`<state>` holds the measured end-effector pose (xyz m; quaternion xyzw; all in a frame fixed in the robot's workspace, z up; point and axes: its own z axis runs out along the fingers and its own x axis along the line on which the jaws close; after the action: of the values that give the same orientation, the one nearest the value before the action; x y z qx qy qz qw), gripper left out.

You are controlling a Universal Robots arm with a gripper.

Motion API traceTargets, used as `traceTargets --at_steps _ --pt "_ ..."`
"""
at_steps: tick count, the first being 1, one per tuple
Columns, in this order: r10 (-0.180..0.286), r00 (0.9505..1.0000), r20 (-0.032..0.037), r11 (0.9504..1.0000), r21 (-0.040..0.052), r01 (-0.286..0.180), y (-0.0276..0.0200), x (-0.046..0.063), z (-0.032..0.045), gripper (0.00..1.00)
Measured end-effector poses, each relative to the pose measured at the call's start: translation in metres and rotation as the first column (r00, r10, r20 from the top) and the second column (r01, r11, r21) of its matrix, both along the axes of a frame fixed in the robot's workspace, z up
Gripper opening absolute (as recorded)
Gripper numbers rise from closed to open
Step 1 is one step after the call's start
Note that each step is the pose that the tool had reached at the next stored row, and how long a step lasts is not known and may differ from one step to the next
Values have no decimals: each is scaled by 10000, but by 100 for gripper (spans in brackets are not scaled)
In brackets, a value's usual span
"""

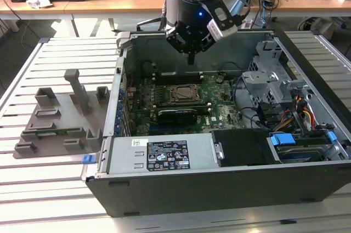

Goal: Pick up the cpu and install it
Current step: 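Install the second cpu locking lever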

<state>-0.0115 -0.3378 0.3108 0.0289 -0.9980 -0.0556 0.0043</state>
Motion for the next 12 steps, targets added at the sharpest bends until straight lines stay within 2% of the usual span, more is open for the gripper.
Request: traceTargets --at_steps 4,6,9,12 --pt "-1 10000 1 10000 0 1 -18 -1 -39 11" --pt "0 10000 0 10000 -1 0 -26 -1 -100 11" --pt "1 10000 0 10000 0 -1 -38 -2 -153 11" --pt "1 10000 1 10000 0 -1 -79 -4 -189 11"
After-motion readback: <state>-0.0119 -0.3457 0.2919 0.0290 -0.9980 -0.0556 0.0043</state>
